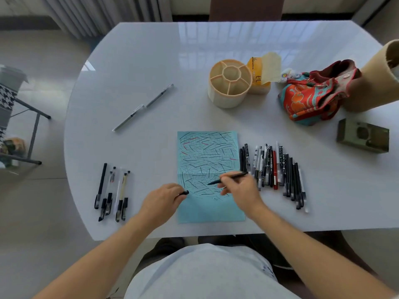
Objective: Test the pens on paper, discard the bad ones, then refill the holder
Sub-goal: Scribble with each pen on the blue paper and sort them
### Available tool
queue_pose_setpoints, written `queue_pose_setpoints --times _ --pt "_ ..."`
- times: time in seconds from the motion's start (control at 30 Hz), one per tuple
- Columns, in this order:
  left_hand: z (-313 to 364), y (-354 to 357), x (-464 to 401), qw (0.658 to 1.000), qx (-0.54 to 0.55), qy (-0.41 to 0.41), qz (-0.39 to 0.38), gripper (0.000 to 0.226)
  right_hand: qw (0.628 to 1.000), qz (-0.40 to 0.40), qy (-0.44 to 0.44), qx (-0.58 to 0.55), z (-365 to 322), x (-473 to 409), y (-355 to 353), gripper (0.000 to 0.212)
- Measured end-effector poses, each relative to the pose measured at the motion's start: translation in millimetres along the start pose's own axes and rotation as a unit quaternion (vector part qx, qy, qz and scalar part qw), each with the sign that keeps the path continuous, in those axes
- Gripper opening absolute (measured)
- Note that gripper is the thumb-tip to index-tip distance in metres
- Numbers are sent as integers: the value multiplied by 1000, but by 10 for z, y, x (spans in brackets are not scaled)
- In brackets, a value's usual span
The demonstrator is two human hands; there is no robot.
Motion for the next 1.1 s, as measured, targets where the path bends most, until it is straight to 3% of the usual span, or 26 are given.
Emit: queue_pose_setpoints --times 0.07,0.23,0.53,0.7,0.83,1.1 --pt "28 32 18 1000 23 4 -7 24 999 -43 -16 27 59 85 319 12" --pt "-113 44 86 986 141 -87 22 19 987 -90 -52 122 133 183 692 13" --pt "-171 72 126 971 210 -111 40 17 963 -23 -90 252 84 146 514 19" --pt "-126 27 89 976 191 -98 44 16 996 6 -48 80 100 200 309 9" --pt "-20 38 59 986 147 -71 30 20 997 -27 -48 -45 10 229 319 7" --pt "212 20 9 996 85 -14 24 15 993 -47 -55 -94 -122 284 345 5"
Point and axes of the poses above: each hand's wrist, its own x-axis away from the middle knuckle, its own y-axis out of the palm, z = x × y, the point moved 7 cm from there along -x, towards the middle knuckle, and after that the axes turned 5 degrees about -z, right-handed, at the moved point
